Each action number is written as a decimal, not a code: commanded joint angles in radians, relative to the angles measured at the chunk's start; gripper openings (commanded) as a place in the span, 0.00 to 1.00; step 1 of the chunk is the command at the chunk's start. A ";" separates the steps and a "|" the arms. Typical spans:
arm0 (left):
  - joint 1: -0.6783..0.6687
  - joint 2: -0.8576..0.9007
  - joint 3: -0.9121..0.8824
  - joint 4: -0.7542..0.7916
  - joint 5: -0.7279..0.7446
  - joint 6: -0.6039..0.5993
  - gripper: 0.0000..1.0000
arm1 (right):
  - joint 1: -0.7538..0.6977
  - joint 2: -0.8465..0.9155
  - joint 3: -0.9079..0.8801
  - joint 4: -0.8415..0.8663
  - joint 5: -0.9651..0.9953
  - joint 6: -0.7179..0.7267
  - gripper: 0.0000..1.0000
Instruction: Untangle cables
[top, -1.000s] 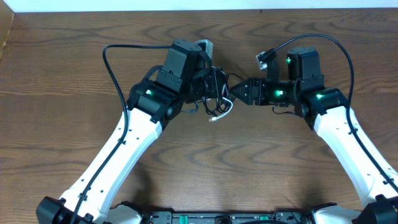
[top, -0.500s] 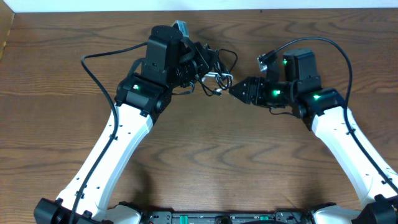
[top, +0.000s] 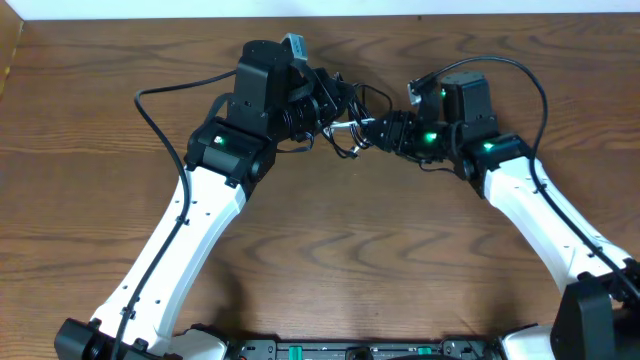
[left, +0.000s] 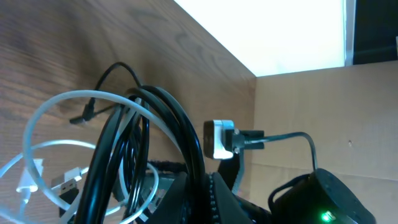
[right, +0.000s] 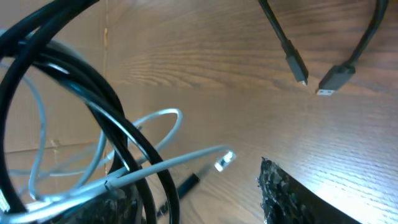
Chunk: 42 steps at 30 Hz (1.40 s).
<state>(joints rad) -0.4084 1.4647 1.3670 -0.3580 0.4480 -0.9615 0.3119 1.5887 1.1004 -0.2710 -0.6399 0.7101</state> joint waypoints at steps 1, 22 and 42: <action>-0.002 0.000 0.006 0.017 0.037 -0.011 0.07 | 0.032 0.049 -0.001 0.037 -0.006 0.048 0.55; 0.479 -0.050 0.006 -0.002 0.275 0.176 0.07 | -0.281 0.138 -0.001 -0.474 0.410 -0.390 0.18; 0.294 -0.047 0.006 0.252 0.632 0.467 0.07 | -0.335 -0.097 0.006 -0.350 -0.209 -0.715 0.44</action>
<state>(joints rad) -0.0521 1.4364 1.3643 -0.2516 0.8978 -0.4881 -0.0223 1.6222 1.1019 -0.6525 -0.6281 0.0967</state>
